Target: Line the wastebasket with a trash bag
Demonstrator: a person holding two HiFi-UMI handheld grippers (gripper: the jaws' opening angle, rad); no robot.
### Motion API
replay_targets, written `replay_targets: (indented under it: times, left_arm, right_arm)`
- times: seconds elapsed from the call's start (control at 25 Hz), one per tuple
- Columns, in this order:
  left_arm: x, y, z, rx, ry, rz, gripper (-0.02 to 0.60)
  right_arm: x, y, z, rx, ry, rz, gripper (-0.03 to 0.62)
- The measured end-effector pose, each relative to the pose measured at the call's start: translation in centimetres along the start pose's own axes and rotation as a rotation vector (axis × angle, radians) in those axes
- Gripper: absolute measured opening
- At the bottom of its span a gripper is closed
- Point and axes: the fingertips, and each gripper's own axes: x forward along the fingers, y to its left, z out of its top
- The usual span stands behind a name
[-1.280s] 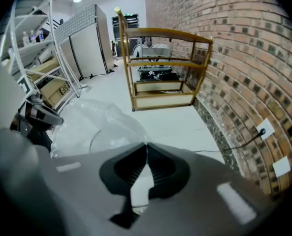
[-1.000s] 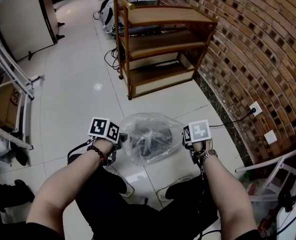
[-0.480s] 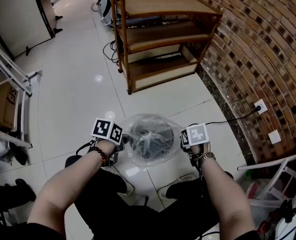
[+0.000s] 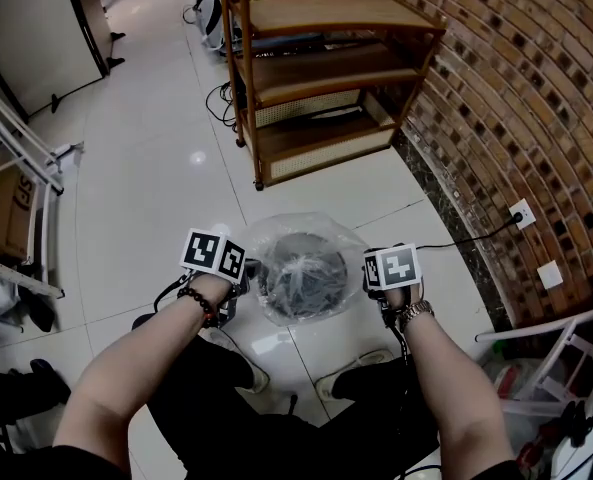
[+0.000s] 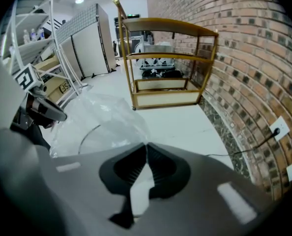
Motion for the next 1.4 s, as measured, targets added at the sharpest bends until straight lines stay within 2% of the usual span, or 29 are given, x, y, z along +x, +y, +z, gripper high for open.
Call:
replay_targets:
  times: [0.04,0.08,0.12,0.16,0.24,0.6,0.8,1.04,1.16,1.24,1.32,1.4]
  left_arm:
    - [0.4,0.3,-0.1,-0.003,0.005,0.007,0.027]
    - [0.7,0.6,-0.2,-0.006,0.011,0.013,0.060]
    - [1.1,0.9,-0.3,-0.010,0.016,0.019,0.120]
    - [1.4,1.2,-0.5,-0.015,0.021,0.026,0.186]
    - [1.9,1.8,-0.7,-0.016,0.029,0.041,0.216]
    - [2.9,3.4,-2.5,-0.031,0.075,0.051,0.225]
    - [4.1,2.7,-4.6,-0.004,0.120,0.044,0.225]
    - [4.7,2.6,-4.7,0.127,0.115,0.115,0.225]
    - [4.3,2.7,-3.6,0.231,0.072,0.185,0.225]
    - [4.0,2.6,-2.9,0.301,0.050,0.223,0.220]
    - [3.8,1.6,-1.7,0.382,0.012,0.221,0.160]
    - [3.9,-0.2,-0.4,0.471,-0.030,0.179,0.085]
  right_arm:
    - [0.4,0.2,-0.2,0.002,0.005,0.008,0.032]
    - [1.4,0.3,-0.7,0.007,0.013,0.030,0.106]
    - [2.5,0.2,-1.3,0.014,0.021,0.053,0.159]
    - [3.1,0.2,-1.7,0.019,0.029,0.064,0.178]
    - [2.8,0.3,-1.8,0.027,0.040,0.058,0.179]
    - [3.4,0.6,-2.8,0.028,0.069,0.062,0.179]
    - [4.0,1.9,-4.3,0.023,0.098,0.083,0.179]
    - [5.5,2.9,-6.5,0.026,0.130,0.084,0.179]
    - [4.9,3.6,-5.5,-0.038,0.088,0.046,0.179]
    - [4.2,4.5,-3.6,-0.096,0.021,0.033,0.172]
    - [3.8,5.8,-1.7,-0.141,-0.051,0.046,0.047]
    - [4.0,7.3,-0.7,-0.159,-0.081,0.083,0.003]
